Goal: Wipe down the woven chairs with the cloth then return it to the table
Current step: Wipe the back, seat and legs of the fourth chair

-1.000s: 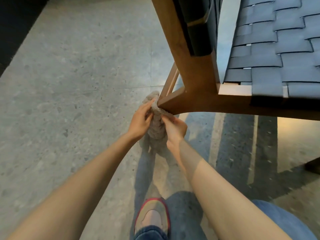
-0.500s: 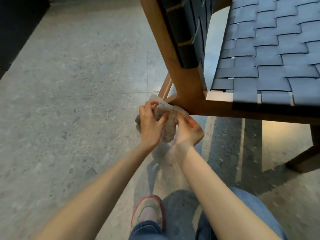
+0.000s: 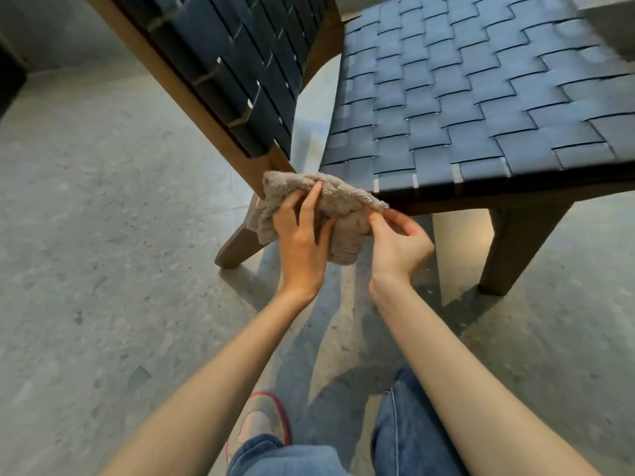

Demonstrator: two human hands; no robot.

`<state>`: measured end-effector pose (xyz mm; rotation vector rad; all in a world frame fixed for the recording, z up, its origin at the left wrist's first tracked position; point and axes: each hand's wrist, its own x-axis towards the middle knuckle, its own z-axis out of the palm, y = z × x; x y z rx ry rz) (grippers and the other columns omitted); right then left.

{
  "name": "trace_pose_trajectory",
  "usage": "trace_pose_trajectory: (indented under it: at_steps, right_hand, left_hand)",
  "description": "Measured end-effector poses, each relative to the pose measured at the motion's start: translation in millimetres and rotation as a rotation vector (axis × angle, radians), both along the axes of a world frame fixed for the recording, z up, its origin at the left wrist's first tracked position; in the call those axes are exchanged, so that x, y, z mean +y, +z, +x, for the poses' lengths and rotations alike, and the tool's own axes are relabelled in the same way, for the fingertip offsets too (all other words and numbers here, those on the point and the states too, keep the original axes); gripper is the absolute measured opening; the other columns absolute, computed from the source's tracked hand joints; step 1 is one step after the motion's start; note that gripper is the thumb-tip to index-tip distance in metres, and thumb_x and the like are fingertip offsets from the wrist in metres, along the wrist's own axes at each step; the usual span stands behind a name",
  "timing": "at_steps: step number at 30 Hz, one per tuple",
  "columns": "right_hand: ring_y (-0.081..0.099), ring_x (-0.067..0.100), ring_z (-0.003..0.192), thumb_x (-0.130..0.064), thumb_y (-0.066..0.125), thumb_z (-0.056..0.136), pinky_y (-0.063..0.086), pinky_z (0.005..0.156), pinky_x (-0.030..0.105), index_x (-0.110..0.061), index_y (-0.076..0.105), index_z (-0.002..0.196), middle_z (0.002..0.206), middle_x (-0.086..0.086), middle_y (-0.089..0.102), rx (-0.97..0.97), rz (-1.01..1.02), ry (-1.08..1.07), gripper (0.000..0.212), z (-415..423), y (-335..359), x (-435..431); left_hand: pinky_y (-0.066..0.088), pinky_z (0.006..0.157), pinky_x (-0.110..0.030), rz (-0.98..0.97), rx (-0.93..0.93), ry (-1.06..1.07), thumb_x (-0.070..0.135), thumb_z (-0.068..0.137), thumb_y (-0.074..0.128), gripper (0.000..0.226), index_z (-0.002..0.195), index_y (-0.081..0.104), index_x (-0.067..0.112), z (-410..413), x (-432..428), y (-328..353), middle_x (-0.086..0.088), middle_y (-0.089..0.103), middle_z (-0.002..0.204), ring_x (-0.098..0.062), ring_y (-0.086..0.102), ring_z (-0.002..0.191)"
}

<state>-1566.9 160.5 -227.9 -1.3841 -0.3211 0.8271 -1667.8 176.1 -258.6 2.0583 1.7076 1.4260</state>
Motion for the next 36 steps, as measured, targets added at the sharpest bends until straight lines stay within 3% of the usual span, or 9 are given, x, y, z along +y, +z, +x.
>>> trace_pose_trajectory:
  at_steps: [3, 5, 13, 18, 23, 25, 31, 34, 36]
  right_hand:
    - [0.066, 0.004, 0.070, -0.014, 0.083, 0.071, 0.055, 0.064, 0.018, -0.025, 0.067, 0.071, 0.073, -0.007, 0.070, -0.076, 0.013, -0.020, 0.019, 27.4, 5.7, -3.4]
    - [0.067, 0.006, 0.074, -0.016, 0.083, 0.072, 0.055, 0.067, 0.019, -0.026, 0.067, 0.072, 0.076, -0.007, 0.071, -0.125, 0.019, -0.026, 0.019, 44.9, 8.8, -6.7]
    - [0.063, -0.007, 0.069, -0.014, 0.081, 0.074, 0.050, 0.061, 0.010, -0.032, 0.066, 0.072, 0.071, -0.014, 0.067, -0.238, 0.079, -0.149, 0.023, 114.5, 28.5, -24.6]
    - [0.065, -0.006, 0.067, -0.012, 0.081, 0.073, 0.050, 0.060, 0.010, -0.028, 0.068, 0.073, 0.062, -0.020, 0.066, -0.261, 0.103, -0.254, 0.021, 164.7, 40.6, -34.2]
    - [0.068, 0.002, 0.072, -0.013, 0.081, 0.074, 0.054, 0.065, 0.015, -0.024, 0.070, 0.077, 0.076, -0.010, 0.071, -0.305, 0.101, -0.373, 0.015, 216.7, 53.1, -42.2]
    - [0.066, 0.003, 0.069, -0.014, 0.082, 0.073, 0.053, 0.066, 0.017, -0.023, 0.069, 0.074, 0.075, -0.005, 0.071, -0.325, 0.119, -0.418, 0.015, 238.0, 60.1, -43.0]
    - [0.059, -0.004, 0.057, -0.013, 0.082, 0.070, 0.051, 0.064, 0.018, -0.026, 0.065, 0.066, 0.064, -0.010, 0.066, -0.389, 0.150, -0.501, 0.022, 277.9, 80.4, -42.8]
    - [0.060, 0.000, 0.062, -0.013, 0.080, 0.072, 0.052, 0.066, 0.020, -0.020, 0.068, 0.073, 0.074, 0.000, 0.068, -0.504, 0.156, -0.548, 0.013, 281.7, 83.3, -40.8]
    - [0.064, 0.008, 0.077, -0.013, 0.076, 0.077, 0.053, 0.074, 0.020, -0.011, 0.071, 0.084, 0.090, 0.004, 0.065, -0.657, 0.191, -0.535, 0.009, 278.9, 82.8, -38.8]
  left_hand:
    - [0.020, 0.113, -0.023, 0.022, 0.155, -0.096, 0.009, 0.088, 0.064, 0.052, 0.137, 0.048, 0.008, 14.4, 5.8, 10.2, -0.017, 0.044, 0.136, -0.022, 0.033, 0.126]
    - [0.019, 0.110, -0.021, 0.053, 0.224, -0.121, 0.007, 0.086, 0.065, 0.050, 0.135, 0.051, 0.005, 25.3, 9.9, 19.3, -0.019, 0.048, 0.132, -0.023, 0.033, 0.121]
    - [0.033, 0.099, -0.042, 0.056, 0.415, -0.327, 0.012, 0.085, 0.065, 0.052, 0.135, 0.052, 0.009, 85.6, 14.8, 55.2, -0.021, 0.051, 0.129, -0.031, 0.037, 0.117]
    - [0.034, 0.100, -0.044, 0.059, 0.434, -0.468, 0.015, 0.087, 0.063, 0.053, 0.137, 0.049, 0.010, 135.4, 13.0, 76.7, -0.021, 0.047, 0.130, -0.027, 0.031, 0.117]
    - [0.033, 0.100, -0.044, 0.080, 0.501, -0.559, 0.019, 0.090, 0.060, 0.053, 0.140, 0.045, 0.009, 192.3, 11.0, 98.2, -0.021, 0.045, 0.131, -0.035, 0.040, 0.118]
    - [0.030, 0.101, -0.041, 0.092, 0.518, -0.582, 0.023, 0.092, 0.058, 0.052, 0.141, 0.044, 0.010, 213.4, 9.5, 104.4, -0.019, 0.043, 0.132, -0.032, 0.038, 0.119]
    - [0.027, 0.102, -0.035, 0.095, 0.484, -0.623, 0.029, 0.094, 0.053, 0.052, 0.141, 0.042, 0.012, 257.4, 5.8, 118.7, -0.014, 0.041, 0.132, -0.026, 0.035, 0.119]
    - [0.026, 0.101, -0.034, 0.101, 0.490, -0.640, 0.029, 0.093, 0.054, 0.053, 0.142, 0.042, 0.013, 264.1, 7.8, 119.5, -0.014, 0.042, 0.131, -0.027, 0.037, 0.119]
    - [0.026, 0.101, -0.034, 0.114, 0.484, -0.651, 0.029, 0.093, 0.055, 0.053, 0.141, 0.043, 0.012, 263.2, 9.8, 118.3, -0.015, 0.043, 0.131, -0.028, 0.038, 0.118]
